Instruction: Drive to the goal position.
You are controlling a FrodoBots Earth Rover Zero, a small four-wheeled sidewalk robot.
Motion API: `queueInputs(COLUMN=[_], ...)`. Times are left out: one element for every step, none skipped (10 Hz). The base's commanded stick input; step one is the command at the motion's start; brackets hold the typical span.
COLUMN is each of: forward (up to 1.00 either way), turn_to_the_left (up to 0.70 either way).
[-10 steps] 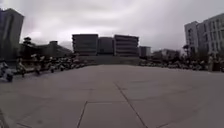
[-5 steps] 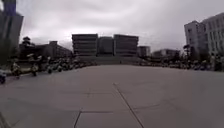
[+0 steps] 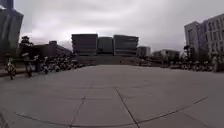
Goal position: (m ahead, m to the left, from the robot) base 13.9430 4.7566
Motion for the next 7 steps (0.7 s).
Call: queueInputs(forward=[0.70,0.70,0.70,0.70,0.70,0.70,0.70], turn_to_the_left=[0.00,0.00,0.00,0.00,0.00,0.00,0.00])
